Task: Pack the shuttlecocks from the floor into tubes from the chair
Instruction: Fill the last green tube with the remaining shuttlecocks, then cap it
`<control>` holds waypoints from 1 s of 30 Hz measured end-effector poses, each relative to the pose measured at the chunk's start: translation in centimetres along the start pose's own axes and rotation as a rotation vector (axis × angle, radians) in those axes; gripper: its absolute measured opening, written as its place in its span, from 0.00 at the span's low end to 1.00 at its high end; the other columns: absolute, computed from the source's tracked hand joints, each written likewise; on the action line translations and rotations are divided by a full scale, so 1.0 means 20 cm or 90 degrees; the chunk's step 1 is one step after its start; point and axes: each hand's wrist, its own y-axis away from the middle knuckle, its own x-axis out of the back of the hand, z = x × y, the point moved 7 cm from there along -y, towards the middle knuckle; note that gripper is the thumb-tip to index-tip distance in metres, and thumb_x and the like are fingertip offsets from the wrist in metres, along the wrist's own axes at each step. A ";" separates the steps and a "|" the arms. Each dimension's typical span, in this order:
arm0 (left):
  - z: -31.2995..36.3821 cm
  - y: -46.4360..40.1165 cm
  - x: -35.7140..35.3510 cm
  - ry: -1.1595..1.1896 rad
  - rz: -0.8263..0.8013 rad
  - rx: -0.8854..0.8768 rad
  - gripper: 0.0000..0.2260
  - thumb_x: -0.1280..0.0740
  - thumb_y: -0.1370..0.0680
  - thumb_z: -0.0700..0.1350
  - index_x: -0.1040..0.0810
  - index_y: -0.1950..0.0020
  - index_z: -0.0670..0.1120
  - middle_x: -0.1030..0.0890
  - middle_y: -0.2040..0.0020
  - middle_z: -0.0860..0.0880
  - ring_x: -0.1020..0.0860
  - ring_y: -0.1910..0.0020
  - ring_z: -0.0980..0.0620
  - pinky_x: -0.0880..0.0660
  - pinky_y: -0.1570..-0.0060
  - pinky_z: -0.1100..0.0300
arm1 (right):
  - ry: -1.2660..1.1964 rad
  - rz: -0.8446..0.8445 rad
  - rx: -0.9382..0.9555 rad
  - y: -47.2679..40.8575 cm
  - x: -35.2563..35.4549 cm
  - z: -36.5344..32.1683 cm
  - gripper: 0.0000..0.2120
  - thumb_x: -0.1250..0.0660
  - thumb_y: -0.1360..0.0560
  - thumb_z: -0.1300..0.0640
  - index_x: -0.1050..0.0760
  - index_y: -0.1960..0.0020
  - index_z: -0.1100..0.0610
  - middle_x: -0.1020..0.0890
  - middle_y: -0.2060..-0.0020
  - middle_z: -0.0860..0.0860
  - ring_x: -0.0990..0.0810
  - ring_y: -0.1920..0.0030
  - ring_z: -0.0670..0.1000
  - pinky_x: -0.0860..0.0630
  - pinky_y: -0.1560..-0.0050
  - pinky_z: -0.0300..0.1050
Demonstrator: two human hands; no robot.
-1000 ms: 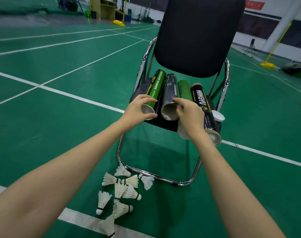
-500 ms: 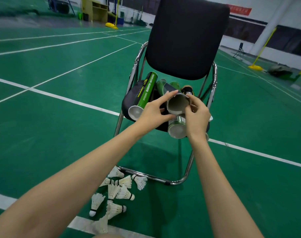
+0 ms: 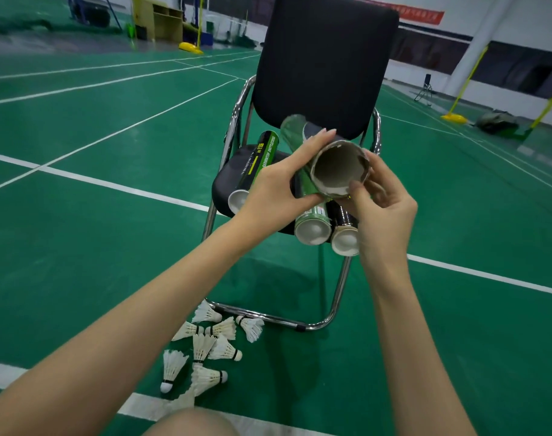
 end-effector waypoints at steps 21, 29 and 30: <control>0.02 0.34 0.03 -0.363 -0.136 -0.148 0.35 0.26 0.33 0.51 0.36 0.28 0.51 0.33 0.29 0.49 0.36 0.29 0.50 0.39 0.31 0.44 | -0.210 -0.158 -0.234 0.28 0.01 0.32 0.21 0.38 0.27 0.72 0.18 0.52 0.47 0.16 0.56 0.46 0.19 0.54 0.46 0.18 0.59 0.43; -0.20 0.64 -0.04 -0.398 -0.229 -0.069 0.37 0.27 0.34 0.59 0.38 0.28 0.58 0.27 0.34 0.51 0.29 0.36 0.50 0.32 0.38 0.51 | -0.236 -0.218 -0.410 0.52 0.01 0.68 0.18 0.39 0.27 0.73 0.22 0.48 0.53 0.17 0.58 0.51 0.17 0.58 0.48 0.20 0.66 0.42; -0.24 0.69 -0.06 -0.414 -0.255 -0.051 0.39 0.25 0.35 0.59 0.40 0.28 0.59 0.27 0.33 0.50 0.29 0.37 0.49 0.32 0.40 0.52 | -0.237 -0.223 -0.430 0.55 0.01 0.73 0.18 0.39 0.27 0.73 0.22 0.47 0.54 0.18 0.58 0.51 0.17 0.58 0.49 0.20 0.66 0.42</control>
